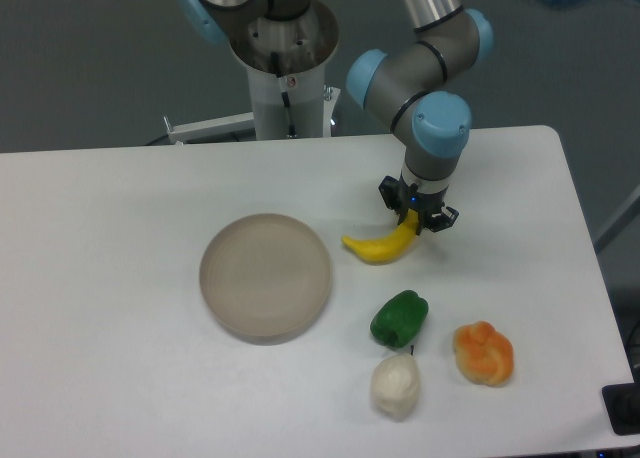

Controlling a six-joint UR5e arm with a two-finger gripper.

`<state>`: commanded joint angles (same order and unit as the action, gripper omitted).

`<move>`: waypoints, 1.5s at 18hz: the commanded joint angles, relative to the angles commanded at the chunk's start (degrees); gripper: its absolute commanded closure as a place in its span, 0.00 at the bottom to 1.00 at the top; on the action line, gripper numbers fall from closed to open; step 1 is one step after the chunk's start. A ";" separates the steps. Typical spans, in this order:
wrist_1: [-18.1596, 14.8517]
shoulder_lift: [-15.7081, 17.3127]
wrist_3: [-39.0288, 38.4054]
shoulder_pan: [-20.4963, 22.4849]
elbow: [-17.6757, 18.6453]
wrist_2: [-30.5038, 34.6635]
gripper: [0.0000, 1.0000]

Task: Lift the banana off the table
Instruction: 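Lift the grasped banana up off the table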

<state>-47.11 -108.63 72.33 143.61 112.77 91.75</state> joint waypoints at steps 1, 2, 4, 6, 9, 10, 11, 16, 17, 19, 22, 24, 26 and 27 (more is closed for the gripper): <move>-0.09 0.26 0.00 0.09 -1.05 0.00 0.79; -0.52 1.13 0.00 0.09 -2.37 0.09 0.79; -0.88 1.85 0.00 -0.35 -5.27 0.18 0.78; -0.97 1.93 0.00 -0.70 -8.17 0.09 0.78; -0.97 1.76 0.09 -1.75 -12.39 -0.08 0.78; -0.97 1.41 0.09 -2.28 -13.88 -0.26 0.78; -0.97 0.97 0.09 -2.81 -15.37 -0.26 0.78; -1.06 -2.37 -0.44 -6.06 -22.50 0.18 0.78; -1.06 -3.24 -0.70 -6.50 -23.73 0.27 0.78; -1.84 -5.09 -0.97 -7.55 -26.10 0.44 0.78; -2.46 -6.32 -1.40 -7.73 -28.48 0.62 0.78; -2.99 -7.29 -1.84 -8.08 -30.06 2.63 0.78; -3.16 -8.17 -1.84 -8.52 -31.90 3.08 0.78; -3.16 -8.61 -1.84 -8.61 -32.43 3.17 0.78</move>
<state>-50.27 -117.24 70.49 135.00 80.34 94.92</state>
